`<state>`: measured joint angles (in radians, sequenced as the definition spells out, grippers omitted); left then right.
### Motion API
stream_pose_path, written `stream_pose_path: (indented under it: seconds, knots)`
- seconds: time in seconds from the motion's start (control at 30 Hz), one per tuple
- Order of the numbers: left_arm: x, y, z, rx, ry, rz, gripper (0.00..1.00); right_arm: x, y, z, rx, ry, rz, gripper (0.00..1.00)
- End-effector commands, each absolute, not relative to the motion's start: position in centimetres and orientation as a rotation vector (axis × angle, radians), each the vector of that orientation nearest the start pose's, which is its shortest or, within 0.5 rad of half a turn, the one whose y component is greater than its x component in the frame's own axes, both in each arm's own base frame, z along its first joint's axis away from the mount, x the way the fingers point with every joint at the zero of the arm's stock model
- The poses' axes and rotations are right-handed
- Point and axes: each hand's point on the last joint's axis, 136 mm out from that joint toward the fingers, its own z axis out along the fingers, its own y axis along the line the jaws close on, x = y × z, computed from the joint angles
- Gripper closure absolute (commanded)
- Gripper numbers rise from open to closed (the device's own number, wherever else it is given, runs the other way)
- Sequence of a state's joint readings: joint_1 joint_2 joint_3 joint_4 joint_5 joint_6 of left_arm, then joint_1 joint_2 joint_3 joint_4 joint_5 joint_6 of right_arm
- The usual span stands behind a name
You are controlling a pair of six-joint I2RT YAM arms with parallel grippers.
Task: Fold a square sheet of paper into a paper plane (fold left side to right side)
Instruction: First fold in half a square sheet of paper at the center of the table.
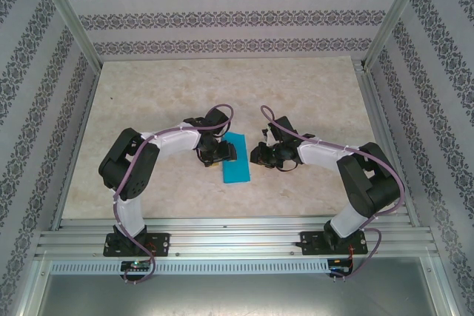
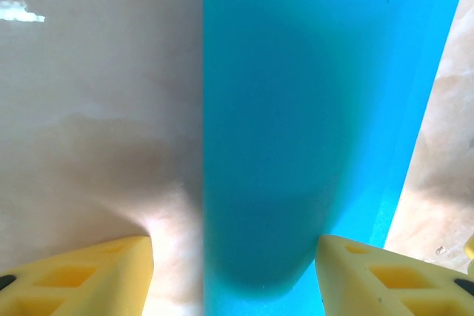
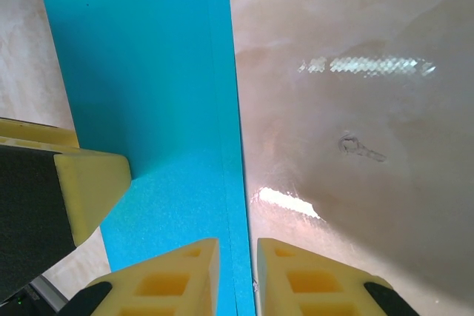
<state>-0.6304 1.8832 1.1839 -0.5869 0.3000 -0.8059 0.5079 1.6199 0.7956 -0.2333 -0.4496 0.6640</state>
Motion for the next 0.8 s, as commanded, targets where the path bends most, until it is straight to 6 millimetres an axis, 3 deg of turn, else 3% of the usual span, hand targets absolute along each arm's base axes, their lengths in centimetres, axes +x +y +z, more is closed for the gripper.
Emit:
stream_pose_path:
  seconds: [0.0, 0.27, 0.77]
  knots:
    - [29.0, -31.8, 2.6, -0.066, 3.002, -0.898, 0.39, 27.7, 23.8, 4.6, 0.071, 2.786, 0.974, 0.79]
    - [29.2, -32.0, 3.6, -0.051, 2.982, -0.920, 0.42, 27.6, 23.7, 4.7, 0.071, 2.782, 0.972, 0.79]
    - [28.7, -30.6, 4.0, -0.044, 3.005, -0.815, 0.39, 27.6, 23.2, 5.2, 0.077, 2.771, 0.947, 0.79]
